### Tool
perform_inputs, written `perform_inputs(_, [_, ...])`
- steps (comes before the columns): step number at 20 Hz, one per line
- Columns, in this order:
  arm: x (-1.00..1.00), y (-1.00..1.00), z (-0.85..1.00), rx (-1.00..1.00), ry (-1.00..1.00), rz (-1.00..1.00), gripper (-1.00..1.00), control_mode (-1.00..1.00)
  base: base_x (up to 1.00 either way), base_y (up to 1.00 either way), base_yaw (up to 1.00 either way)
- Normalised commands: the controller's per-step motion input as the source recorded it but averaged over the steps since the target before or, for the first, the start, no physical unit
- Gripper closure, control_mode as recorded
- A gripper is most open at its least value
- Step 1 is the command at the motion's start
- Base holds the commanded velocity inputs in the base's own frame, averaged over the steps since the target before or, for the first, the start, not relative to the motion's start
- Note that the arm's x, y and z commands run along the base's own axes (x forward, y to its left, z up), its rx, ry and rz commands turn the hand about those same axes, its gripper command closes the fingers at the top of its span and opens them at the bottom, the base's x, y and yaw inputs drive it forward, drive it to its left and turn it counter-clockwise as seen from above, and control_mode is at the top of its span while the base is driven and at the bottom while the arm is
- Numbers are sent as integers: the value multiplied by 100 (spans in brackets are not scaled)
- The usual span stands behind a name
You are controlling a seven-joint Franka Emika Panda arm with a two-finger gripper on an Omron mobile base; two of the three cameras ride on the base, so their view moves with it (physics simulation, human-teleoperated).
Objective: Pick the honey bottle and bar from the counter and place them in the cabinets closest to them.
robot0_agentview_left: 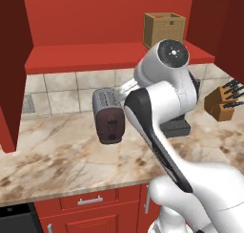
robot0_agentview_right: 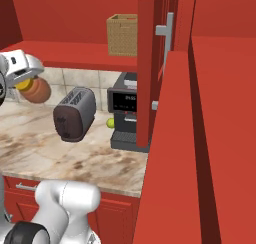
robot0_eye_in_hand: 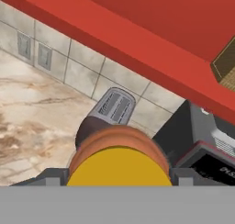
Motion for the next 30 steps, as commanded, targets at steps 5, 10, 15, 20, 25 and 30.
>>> perform_inputs(5, [7,0,75,6,-6,0,100,-100,0,0,0])
perform_inputs(10, [26,-2,56,5,-5,0,100,-100,0,0,0])
perform_inputs(15, [42,-8,42,4,-4,0,100,-100,0,0,0])
perform_inputs(20, [15,-2,9,0,-2,0,100,-100,0,0,0])
perform_inputs(25, [10,0,-2,0,0,0,100,-100,0,0,0])
perform_inputs(30, [41,-3,0,0,0,-3,100,-100,0,0,0])
